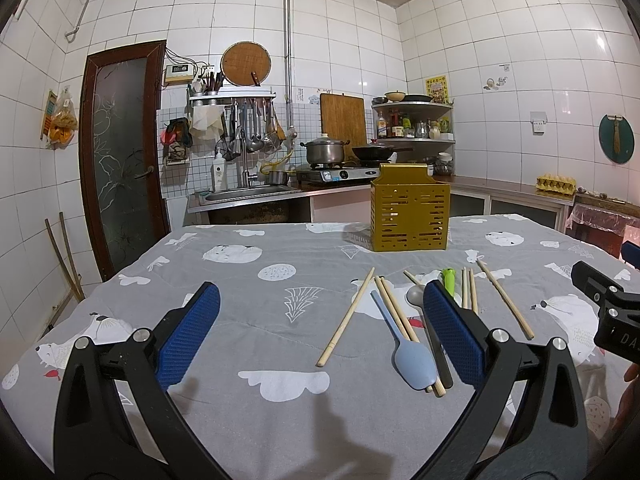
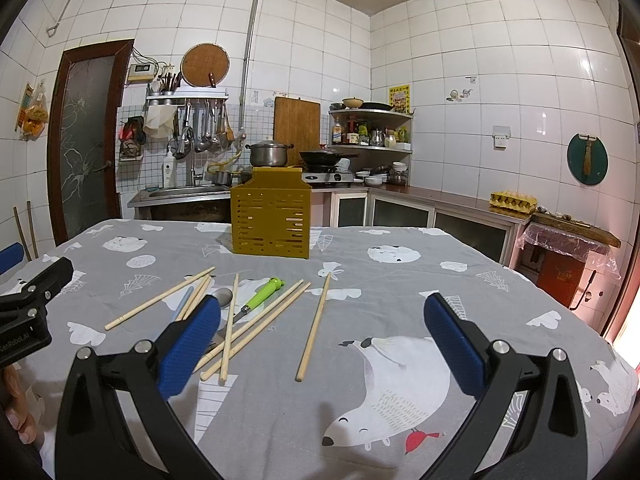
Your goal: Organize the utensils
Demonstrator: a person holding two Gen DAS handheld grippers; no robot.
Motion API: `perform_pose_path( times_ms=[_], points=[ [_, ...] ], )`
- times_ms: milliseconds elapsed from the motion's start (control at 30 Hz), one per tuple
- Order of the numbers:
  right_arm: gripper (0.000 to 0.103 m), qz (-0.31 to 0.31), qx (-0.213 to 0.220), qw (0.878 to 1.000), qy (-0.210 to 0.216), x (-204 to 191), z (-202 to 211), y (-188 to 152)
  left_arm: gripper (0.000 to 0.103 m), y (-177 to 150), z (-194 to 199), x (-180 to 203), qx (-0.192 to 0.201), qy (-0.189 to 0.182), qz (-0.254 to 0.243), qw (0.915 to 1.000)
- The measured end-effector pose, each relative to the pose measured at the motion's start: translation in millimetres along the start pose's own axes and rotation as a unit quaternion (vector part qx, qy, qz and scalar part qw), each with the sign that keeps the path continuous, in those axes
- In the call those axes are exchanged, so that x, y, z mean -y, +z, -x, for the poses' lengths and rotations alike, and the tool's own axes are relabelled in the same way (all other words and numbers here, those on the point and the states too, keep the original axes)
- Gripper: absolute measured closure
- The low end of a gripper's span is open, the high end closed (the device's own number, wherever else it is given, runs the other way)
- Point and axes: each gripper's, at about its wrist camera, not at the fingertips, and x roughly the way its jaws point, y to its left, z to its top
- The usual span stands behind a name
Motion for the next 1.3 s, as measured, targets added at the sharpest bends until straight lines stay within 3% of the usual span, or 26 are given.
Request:
perform_pose_path(
  times_ms=[1300],
  points=[
    [0.004,-0.005,0.004,1.0,-0.003,1.3,0.3,-3.6,0.005,6.7,3.1,3.5,-0.007,-0.011,0.001,0.9999]
  ],
)
